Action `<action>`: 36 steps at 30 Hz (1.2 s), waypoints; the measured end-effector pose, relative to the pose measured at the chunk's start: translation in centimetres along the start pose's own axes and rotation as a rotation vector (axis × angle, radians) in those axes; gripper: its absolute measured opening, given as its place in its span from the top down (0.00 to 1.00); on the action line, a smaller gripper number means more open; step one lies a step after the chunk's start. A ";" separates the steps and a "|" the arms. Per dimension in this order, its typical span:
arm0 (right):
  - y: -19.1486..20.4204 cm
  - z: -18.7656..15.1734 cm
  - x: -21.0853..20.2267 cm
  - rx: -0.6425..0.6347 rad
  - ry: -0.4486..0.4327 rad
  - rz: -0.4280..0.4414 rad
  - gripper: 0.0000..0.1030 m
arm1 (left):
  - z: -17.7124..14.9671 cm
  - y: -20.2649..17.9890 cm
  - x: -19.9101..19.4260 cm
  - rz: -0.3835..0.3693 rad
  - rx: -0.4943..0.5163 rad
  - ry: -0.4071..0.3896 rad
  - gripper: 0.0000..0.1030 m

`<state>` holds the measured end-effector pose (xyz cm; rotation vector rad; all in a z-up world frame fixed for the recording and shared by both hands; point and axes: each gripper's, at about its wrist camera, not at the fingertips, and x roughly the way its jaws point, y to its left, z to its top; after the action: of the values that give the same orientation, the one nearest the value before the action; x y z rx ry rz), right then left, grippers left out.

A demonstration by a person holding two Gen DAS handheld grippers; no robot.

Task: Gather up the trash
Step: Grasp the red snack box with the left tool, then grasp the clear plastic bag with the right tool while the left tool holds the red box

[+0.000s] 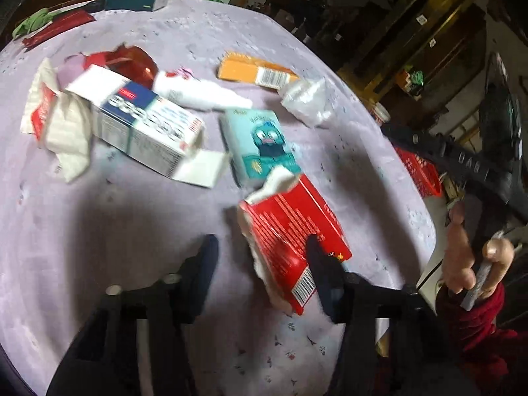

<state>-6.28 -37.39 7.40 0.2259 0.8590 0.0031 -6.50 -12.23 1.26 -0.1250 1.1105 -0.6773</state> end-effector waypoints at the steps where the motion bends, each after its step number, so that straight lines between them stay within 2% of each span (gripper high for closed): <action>1: 0.0 0.0 0.1 0.001 0.000 0.003 0.51 | 0.0 -0.3 0.4 0.015 -0.001 -0.008 0.67; 2: 0.1 0.1 0.1 0.003 -0.002 0.005 0.51 | 0.0 -0.5 0.3 0.021 0.003 -0.021 0.69; 3: 0.1 0.2 0.1 0.004 -0.003 0.006 0.51 | 0.1 -0.7 0.6 0.016 0.003 -0.018 0.79; 5: 0.3 0.5 0.3 0.002 -0.004 0.010 0.51 | 0.3 -0.8 1.1 0.004 -0.012 -0.009 0.89; 9: 1.4 1.5 1.3 -0.040 0.004 0.011 0.51 | 0.3 -1.7 0.8 0.027 0.029 -0.047 0.94; 12: 3.1 2.3 2.8 -0.106 0.021 0.018 0.51 | 0.4 -2.1 -0.5 0.059 0.064 -0.097 0.97; 16: 5.4 2.7 4.8 -0.181 0.032 0.016 0.51 | 0.7 -1.4 -1.7 0.102 0.062 -0.131 0.97; 20: 6.8 2.9 7.7 -0.233 0.044 -0.055 0.53 | 0.7 -0.6 -1.9 0.123 0.049 -0.135 0.97; 21: 6.9 2.9 8.2 -0.240 0.051 -0.071 0.72 | 0.6 -0.5 -1.9 0.129 0.050 -0.132 0.97; 22: 6.9 2.7 8.6 -0.245 0.066 -0.089 0.82 | 0.5 -0.4 -1.7 0.131 0.052 -0.128 0.97; 23: 6.7 2.7 8.6 -0.239 0.070 -0.093 0.87 | 0.4 -0.3 -1.6 0.133 0.054 -0.123 0.96; 26: 6.2 2.3 7.1 -0.207 0.040 -0.058 0.90 | 0.3 0.3 -1.3 0.132 0.036 -0.105 0.96; 30: 5.9 1.6 3.7 -0.191 -0.024 -0.037 0.90 | 0.2 0.8 -0.5 0.129 -0.002 -0.073 0.87; 34: 6.4 0.6 1.4 -0.186 -0.060 0.016 0.90 | 0.2 0.6 -0.2 0.138 0.001 -0.085 0.87; 36: 6.5 0.1 0.4 -0.176 -0.069 0.044 0.90 | 0.1 0.2 -0.4 0.154 0.013 -0.100 0.92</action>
<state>-5.41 -31.02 8.45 0.0795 0.7801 0.1111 -6.50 -11.88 1.56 -0.0606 1.0081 -0.5347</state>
